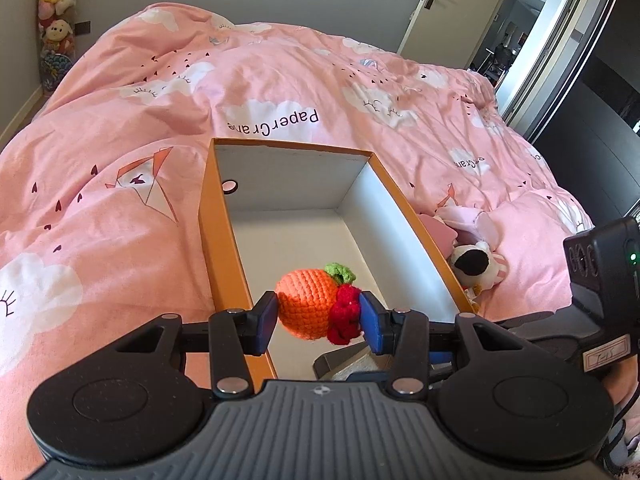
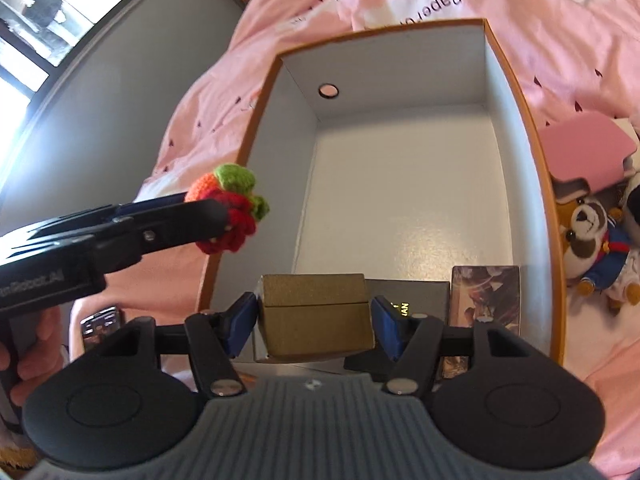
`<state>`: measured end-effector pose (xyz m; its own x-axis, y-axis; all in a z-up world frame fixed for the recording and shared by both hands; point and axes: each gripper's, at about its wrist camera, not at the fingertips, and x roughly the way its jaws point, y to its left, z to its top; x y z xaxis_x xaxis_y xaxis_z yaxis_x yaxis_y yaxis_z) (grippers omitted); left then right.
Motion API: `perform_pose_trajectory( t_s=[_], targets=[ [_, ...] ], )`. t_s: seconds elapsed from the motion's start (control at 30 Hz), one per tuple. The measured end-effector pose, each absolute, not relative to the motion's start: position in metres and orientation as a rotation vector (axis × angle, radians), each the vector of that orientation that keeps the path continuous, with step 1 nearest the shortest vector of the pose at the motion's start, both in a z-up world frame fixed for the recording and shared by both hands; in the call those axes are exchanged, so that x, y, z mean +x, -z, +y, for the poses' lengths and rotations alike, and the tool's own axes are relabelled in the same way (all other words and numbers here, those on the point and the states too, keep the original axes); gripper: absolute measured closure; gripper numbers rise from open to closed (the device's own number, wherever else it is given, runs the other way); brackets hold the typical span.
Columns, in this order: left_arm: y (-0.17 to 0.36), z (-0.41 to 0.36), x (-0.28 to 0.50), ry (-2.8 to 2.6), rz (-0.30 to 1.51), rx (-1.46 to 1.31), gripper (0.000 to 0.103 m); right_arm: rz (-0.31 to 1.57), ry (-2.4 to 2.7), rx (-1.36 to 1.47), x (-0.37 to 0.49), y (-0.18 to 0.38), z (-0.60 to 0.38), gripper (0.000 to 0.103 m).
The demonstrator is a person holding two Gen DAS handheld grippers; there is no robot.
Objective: Organize objects
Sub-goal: 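Place the gold box in the white box with the right gripper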
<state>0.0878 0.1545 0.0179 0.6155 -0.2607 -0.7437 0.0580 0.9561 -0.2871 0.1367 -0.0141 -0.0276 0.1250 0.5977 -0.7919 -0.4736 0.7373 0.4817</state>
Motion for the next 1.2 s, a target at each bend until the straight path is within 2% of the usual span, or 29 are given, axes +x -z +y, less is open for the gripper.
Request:
perform_pose_trajectory(
  t_s=[0.73, 0.87, 0.9, 1.1, 1.2],
  targets=[
    [-0.003, 0.149, 0.099, 0.249, 0.954, -0.132, 0.053, 1.416, -0.853, 0.126, 0.142, 0.066, 0.018, 0.040],
    [-0.003, 0.145, 0.106, 0.277, 0.989, -0.085, 0.053, 1.456, -0.880, 0.157, 0.143, 0.072, 0.014, 0.059],
    [-0.003, 0.143, 0.108, 0.281, 1.000, -0.067, 0.053, 1.452, -0.882, 0.156, 0.144, 0.071, 0.011, 0.061],
    [-0.009, 0.135, 0.121, 0.254, 1.033, 0.047, 0.053, 1.247, -0.872, 0.020, 0.151, 0.044, 0.013, 0.061],
    [-0.008, 0.127, 0.126, 0.276, 1.056, 0.147, 0.053, 1.229, -0.904, -0.018, 0.160, 0.046, 0.027, 0.063]
  ],
)
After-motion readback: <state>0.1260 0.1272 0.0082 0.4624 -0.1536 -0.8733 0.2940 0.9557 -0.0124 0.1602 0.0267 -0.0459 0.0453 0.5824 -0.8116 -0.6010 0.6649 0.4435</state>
